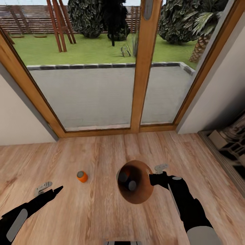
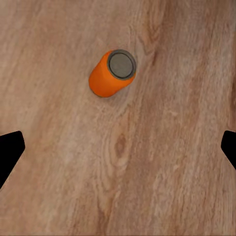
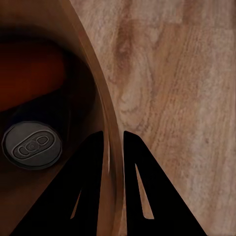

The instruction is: Put the three can of soda from the living room inside the tash can in the kitchen.

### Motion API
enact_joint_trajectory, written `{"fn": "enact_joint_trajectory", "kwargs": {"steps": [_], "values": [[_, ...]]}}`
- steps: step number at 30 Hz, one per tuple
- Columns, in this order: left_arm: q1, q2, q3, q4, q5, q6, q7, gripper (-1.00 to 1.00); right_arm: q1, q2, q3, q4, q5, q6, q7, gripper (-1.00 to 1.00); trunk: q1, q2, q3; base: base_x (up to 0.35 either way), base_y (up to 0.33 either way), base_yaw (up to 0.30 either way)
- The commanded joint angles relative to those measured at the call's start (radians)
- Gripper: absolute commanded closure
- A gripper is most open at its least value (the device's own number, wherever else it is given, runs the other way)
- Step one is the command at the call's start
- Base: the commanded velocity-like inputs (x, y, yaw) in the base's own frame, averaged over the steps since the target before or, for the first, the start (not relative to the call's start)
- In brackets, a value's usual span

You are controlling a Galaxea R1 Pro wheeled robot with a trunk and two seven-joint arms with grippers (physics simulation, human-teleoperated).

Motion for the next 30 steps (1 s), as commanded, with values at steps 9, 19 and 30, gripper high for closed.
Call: {"fn": "enact_joint_trajectory", "kwargs": {"steps": [9,19,30], "values": [[-0.009,0.000,-0.003,-0.014,-0.003,0.065,0.026,-1.00,0.000,0.006,0.002,0.004,-0.020,0.005,0.005,1.00,0.000,0.000,0.008,0.247,0.233,-0.056],[-0.190,-0.049,-0.178,-0.180,-0.006,0.495,0.255,-1.00,0.000,0.013,0.002,0.006,-0.016,0.005,0.004,1.00,0.000,0.000,0.009,0.113,0.059,-0.004],[-0.202,-0.199,-0.387,-0.175,-0.008,0.520,0.437,-1.00,-0.004,0.011,-0.008,-0.011,-0.013,0.034,0.003,1.00,0.000,0.000,0.009,0.002,0.001,0.000]]}}
